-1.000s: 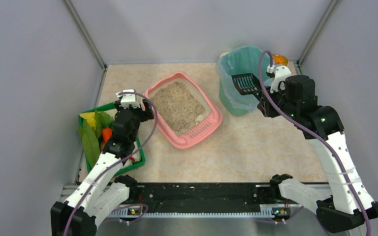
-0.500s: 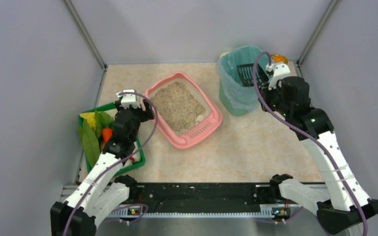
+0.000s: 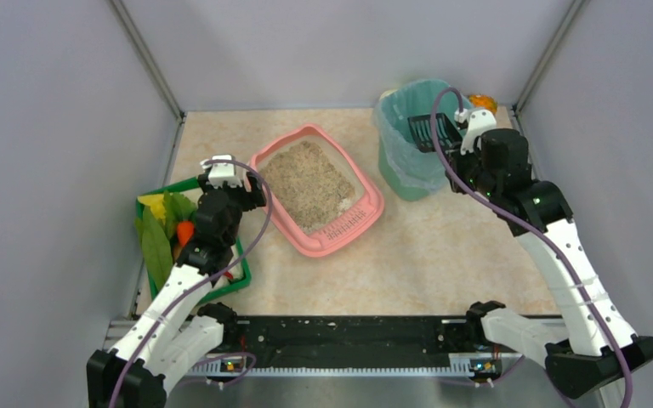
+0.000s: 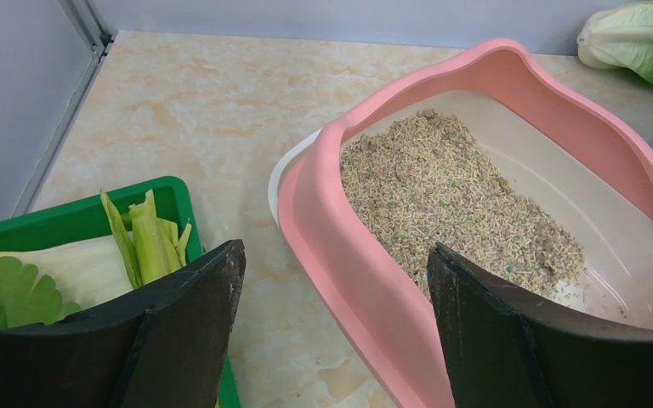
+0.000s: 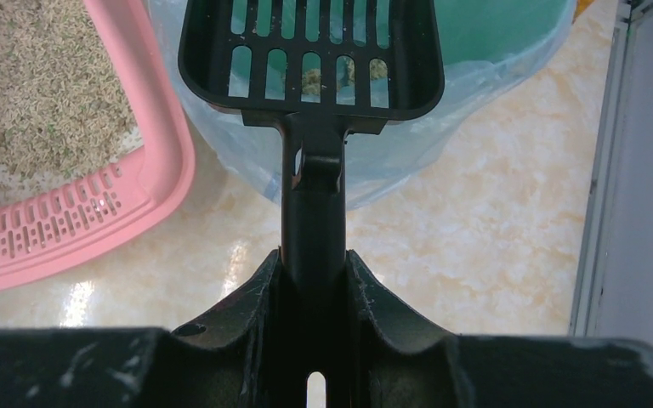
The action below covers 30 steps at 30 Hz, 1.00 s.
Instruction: Clean the litter box
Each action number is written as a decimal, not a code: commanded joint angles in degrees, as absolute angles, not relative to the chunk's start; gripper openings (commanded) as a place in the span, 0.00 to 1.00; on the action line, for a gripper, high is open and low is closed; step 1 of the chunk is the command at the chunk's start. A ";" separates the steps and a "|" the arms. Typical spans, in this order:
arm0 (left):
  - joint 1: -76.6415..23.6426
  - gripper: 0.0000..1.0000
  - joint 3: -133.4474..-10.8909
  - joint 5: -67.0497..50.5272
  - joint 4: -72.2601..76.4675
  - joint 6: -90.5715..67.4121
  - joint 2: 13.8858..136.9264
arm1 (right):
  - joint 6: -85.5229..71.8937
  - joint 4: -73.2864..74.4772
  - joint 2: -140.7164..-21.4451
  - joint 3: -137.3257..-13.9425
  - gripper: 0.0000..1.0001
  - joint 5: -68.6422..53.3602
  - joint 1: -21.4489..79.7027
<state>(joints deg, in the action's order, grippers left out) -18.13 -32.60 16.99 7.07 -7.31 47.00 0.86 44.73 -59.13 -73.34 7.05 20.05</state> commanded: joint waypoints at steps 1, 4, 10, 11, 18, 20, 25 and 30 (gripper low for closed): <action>-18.46 0.83 -34.45 16.93 9.06 -7.30 46.59 | -1.89 46.60 -59.77 -78.89 0.00 9.37 19.73; -18.44 0.83 -34.34 17.20 8.88 -7.14 46.48 | -1.59 42.41 -57.24 -78.97 0.00 10.36 19.75; -18.46 0.83 -34.36 17.13 9.03 -7.26 46.42 | -0.35 50.13 -63.10 -77.20 0.00 2.61 17.65; -18.46 0.83 -34.42 17.21 8.99 -7.10 46.40 | -0.34 52.35 -64.53 -78.16 0.00 2.72 17.62; -18.49 0.83 -34.06 17.59 9.07 -7.02 45.96 | 15.43 52.64 -65.68 -85.52 0.00 12.67 17.62; -18.52 0.83 -33.96 17.63 9.28 -6.97 45.85 | 20.74 52.58 -66.37 -86.81 0.00 14.14 17.66; -18.47 0.83 -33.61 18.36 9.59 -6.60 45.49 | 38.55 50.29 -66.53 -87.18 0.00 19.97 20.57; -18.54 0.83 -33.00 18.75 10.37 -6.29 45.10 | 58.62 43.26 -69.22 -85.59 0.00 34.42 25.16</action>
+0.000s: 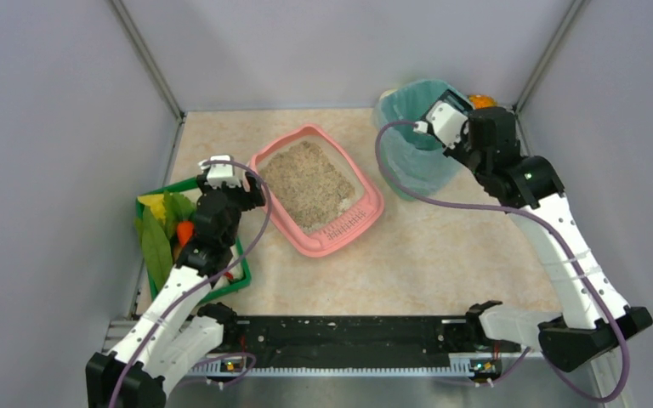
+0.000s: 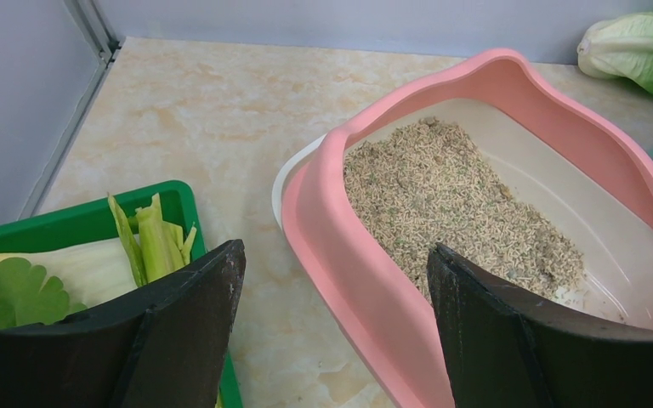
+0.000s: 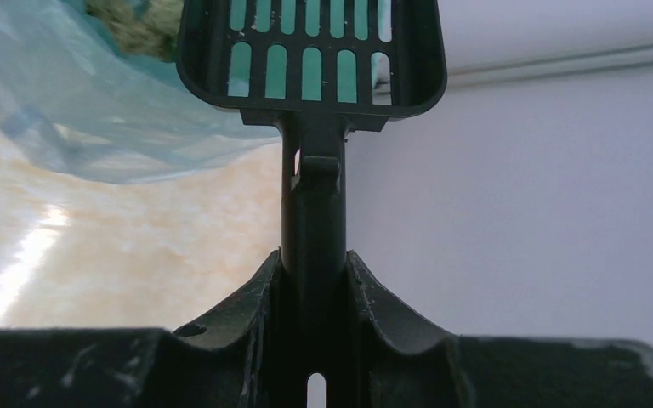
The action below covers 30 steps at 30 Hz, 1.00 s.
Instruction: Clean the litter box
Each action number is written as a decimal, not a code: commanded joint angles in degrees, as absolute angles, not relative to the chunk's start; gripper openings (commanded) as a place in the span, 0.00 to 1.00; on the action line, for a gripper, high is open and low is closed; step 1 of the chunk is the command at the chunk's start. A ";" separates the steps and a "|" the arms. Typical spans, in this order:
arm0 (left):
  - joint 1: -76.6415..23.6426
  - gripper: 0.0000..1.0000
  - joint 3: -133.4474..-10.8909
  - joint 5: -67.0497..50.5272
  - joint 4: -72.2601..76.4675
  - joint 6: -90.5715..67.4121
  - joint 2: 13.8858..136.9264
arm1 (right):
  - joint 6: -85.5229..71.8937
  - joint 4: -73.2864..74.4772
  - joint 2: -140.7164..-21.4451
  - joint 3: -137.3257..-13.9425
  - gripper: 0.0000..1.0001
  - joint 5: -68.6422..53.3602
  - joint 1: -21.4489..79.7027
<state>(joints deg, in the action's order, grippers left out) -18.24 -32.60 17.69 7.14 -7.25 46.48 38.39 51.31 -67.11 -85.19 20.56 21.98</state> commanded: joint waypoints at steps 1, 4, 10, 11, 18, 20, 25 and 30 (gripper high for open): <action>-18.52 0.83 -32.71 18.97 10.61 -6.16 44.91 | 62.28 41.77 -70.33 -85.45 0.00 37.75 26.14; -18.54 0.83 -32.22 19.54 11.19 -5.77 44.28 | 74.27 40.41 -72.24 -83.65 0.00 43.53 29.03; -18.54 0.83 -32.01 20.25 12.01 -5.48 43.25 | 86.56 35.05 -72.74 -80.76 0.00 43.98 31.96; -18.54 0.83 -32.12 20.37 11.99 -5.38 43.15 | 87.93 32.43 -71.94 -80.13 0.00 43.97 32.05; -18.62 0.84 -31.82 20.93 12.35 -5.32 42.37 | 88.69 29.47 -71.61 -79.48 0.00 44.33 32.04; -18.68 0.84 -31.88 20.96 12.39 -5.26 42.27 | 87.30 28.03 -71.27 -79.49 0.00 45.35 31.67; -18.72 0.84 -31.86 21.32 12.43 -5.10 41.82 | 64.65 37.96 -71.77 -88.71 0.00 37.50 29.30; -18.74 0.84 -31.75 21.33 12.65 -5.28 41.59 | 46.96 41.63 -69.49 -91.04 0.00 25.13 28.57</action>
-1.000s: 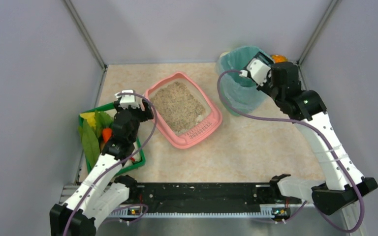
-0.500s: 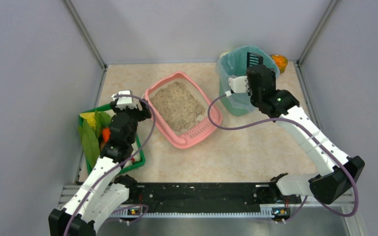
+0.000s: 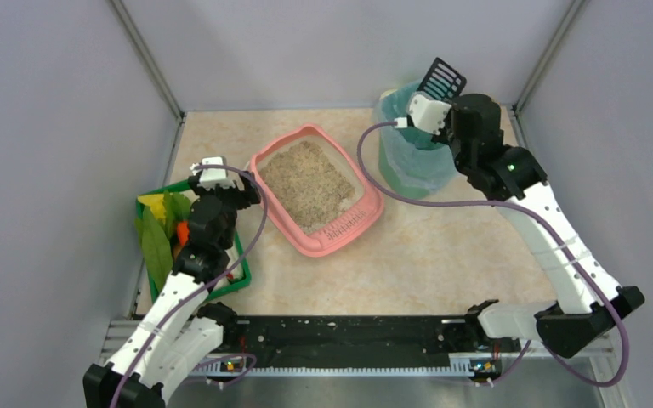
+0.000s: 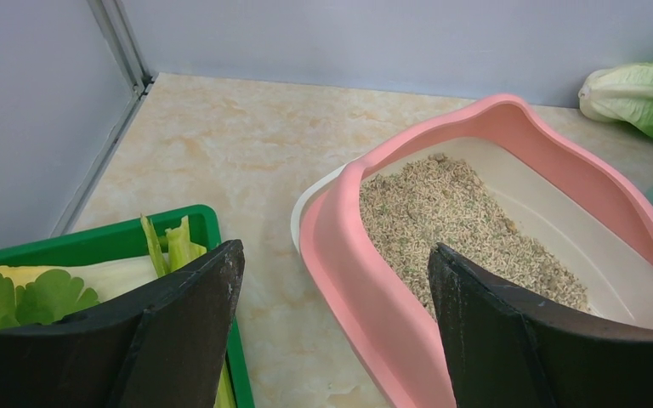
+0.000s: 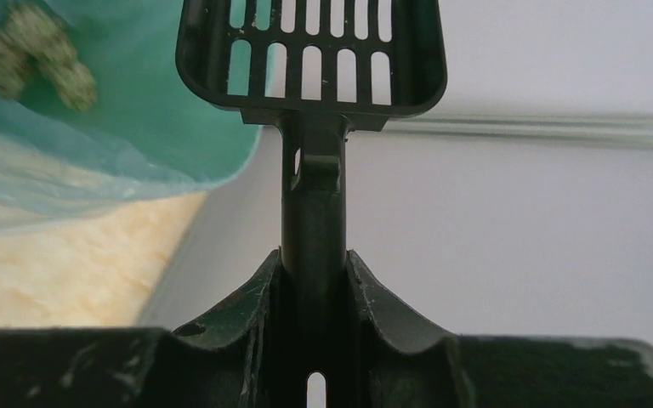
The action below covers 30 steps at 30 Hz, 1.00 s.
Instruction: Clean the litter box
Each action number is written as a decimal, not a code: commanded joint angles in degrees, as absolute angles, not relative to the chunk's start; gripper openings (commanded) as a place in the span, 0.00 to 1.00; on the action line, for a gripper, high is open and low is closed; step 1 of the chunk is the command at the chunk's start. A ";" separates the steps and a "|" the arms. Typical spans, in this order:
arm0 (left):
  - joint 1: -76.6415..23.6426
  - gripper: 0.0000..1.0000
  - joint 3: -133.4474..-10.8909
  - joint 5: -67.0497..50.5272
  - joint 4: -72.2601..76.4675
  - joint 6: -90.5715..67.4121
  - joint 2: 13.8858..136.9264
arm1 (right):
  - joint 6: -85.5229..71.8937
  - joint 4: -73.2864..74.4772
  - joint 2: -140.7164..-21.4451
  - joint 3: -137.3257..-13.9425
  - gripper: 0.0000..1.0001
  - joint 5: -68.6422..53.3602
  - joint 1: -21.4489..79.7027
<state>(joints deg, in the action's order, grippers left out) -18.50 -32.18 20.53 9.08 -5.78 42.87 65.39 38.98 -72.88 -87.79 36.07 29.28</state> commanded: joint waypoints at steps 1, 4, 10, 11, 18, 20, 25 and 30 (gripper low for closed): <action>-18.72 0.84 -31.73 21.38 12.66 -5.24 41.64 | 44.39 41.73 -68.90 -91.10 0.00 22.13 28.57; -18.71 0.84 -31.80 21.69 12.57 -5.01 41.55 | 37.12 41.79 -67.69 -91.85 0.00 13.76 28.56; -18.77 0.85 -31.67 21.91 12.90 -5.13 41.85 | 24.65 39.61 -67.39 -91.78 0.00 -2.49 30.43; -18.74 0.85 -31.72 21.87 12.95 -5.10 41.97 | 23.02 38.50 -67.46 -91.01 0.00 -4.07 31.48; -18.72 0.85 -31.70 22.15 13.14 -5.26 42.10 | 9.93 33.88 -71.19 -86.31 0.00 -4.27 37.74; -18.72 0.85 -31.60 22.24 13.08 -5.44 41.98 | 6.76 33.88 -73.42 -85.86 0.00 -2.52 39.59; -18.72 0.85 -31.70 22.31 13.00 -5.73 42.03 | -1.36 32.62 -79.72 -83.76 0.00 8.26 43.97; -18.72 0.85 -31.72 22.41 12.96 -5.73 41.86 | -9.08 31.53 -87.37 -82.57 0.00 11.05 45.92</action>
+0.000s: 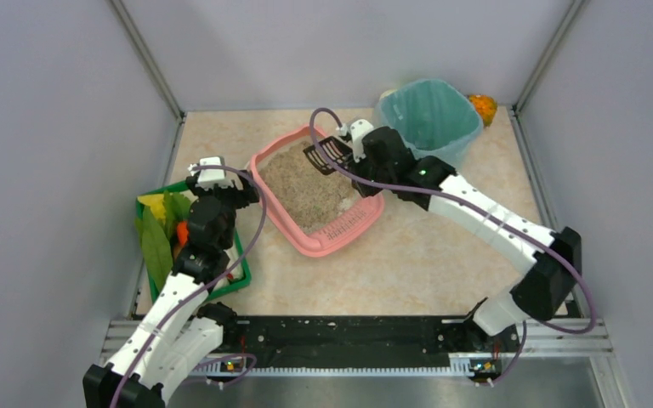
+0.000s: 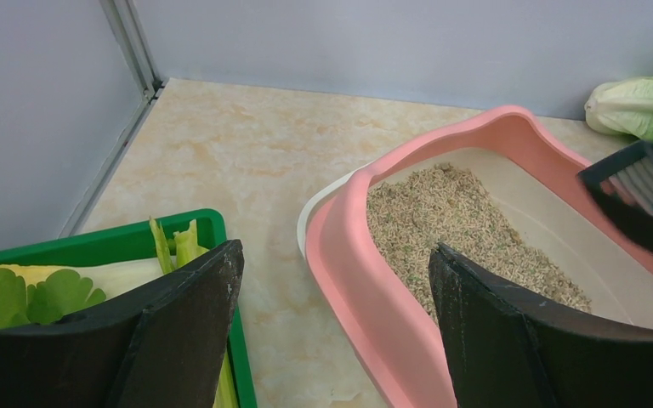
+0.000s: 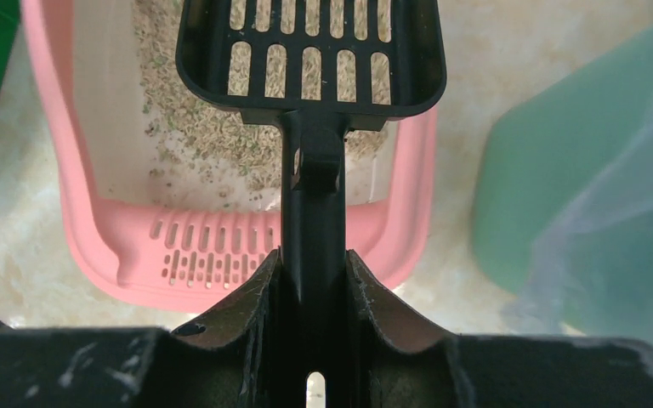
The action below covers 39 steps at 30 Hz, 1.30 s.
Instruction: Clean the litter box
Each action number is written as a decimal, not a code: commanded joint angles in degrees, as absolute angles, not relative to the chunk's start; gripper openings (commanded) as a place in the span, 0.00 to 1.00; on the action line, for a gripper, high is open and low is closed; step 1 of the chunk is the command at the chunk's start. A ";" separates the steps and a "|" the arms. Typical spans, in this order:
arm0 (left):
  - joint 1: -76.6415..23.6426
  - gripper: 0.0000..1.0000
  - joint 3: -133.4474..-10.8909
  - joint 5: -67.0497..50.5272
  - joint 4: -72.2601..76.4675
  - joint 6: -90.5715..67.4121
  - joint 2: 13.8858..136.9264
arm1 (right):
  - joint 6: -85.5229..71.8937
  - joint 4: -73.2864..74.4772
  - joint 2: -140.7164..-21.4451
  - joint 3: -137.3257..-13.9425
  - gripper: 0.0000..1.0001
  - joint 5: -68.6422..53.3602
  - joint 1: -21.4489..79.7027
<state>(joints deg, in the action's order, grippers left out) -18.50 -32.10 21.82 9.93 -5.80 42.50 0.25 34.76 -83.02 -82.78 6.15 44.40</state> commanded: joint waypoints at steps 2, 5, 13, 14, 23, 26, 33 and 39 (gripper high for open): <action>-18.72 0.85 -31.75 22.43 12.88 -5.72 41.83 | -11.60 31.51 -89.89 -82.34 0.00 10.71 46.18; -18.72 0.85 -31.73 22.62 12.95 -5.76 41.58 | -14.03 31.57 -93.31 -81.44 0.00 9.66 46.31; -18.72 0.85 -31.77 23.06 12.92 -5.39 41.28 | -14.31 38.60 -101.38 -84.98 0.02 5.94 47.31; -18.74 0.85 -31.81 23.10 12.91 -5.42 41.22 | -13.76 40.00 -102.02 -86.07 0.03 5.75 47.44; -18.72 0.85 -31.77 22.76 12.77 -5.76 40.76 | -11.12 52.82 -105.29 -95.25 0.17 3.85 47.72; -18.71 0.85 -31.90 22.81 12.68 -5.78 40.47 | -10.91 55.38 -105.21 -97.19 0.26 4.08 47.73; -18.85 0.85 -32.18 22.40 11.68 -6.16 38.91 | -11.01 59.04 -104.18 -99.24 0.45 1.81 47.74; -19.34 0.85 -33.15 22.28 8.79 -7.51 36.89 | -11.80 59.90 -99.63 -99.37 0.51 3.64 47.73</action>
